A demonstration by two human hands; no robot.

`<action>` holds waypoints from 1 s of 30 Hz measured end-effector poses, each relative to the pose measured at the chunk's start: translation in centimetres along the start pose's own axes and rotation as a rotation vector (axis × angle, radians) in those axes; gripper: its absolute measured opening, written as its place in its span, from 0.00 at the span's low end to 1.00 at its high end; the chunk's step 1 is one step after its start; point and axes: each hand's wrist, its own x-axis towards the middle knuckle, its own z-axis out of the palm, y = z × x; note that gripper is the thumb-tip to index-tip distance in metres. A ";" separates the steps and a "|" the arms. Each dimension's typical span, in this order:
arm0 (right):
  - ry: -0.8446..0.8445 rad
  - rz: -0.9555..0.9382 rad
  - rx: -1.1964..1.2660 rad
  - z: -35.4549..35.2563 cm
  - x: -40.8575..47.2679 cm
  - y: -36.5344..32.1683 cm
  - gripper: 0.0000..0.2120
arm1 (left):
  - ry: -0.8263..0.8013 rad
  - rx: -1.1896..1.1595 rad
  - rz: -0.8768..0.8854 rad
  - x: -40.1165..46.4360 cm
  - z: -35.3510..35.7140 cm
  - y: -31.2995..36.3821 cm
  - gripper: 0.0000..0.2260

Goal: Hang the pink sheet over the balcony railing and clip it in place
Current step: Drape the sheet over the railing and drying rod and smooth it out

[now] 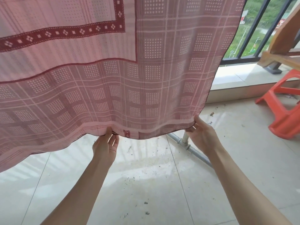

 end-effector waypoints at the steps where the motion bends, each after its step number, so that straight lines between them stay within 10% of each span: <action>1: 0.006 -0.018 -0.015 -0.7 -0.3 -0.6 0.10 | -0.004 -0.002 -0.002 0.0 0.0 0.0 0.03; 15: -0.245 -0.061 -0.413 1.1 0.4 0.0 0.16 | -0.072 -0.014 -0.086 -2.1 0.2 -0.7 0.02; 30: -0.101 0.174 -0.094 2.8 0.6 1.2 0.23 | 0.020 -0.142 -0.044 -1.3 1.5 1.0 0.05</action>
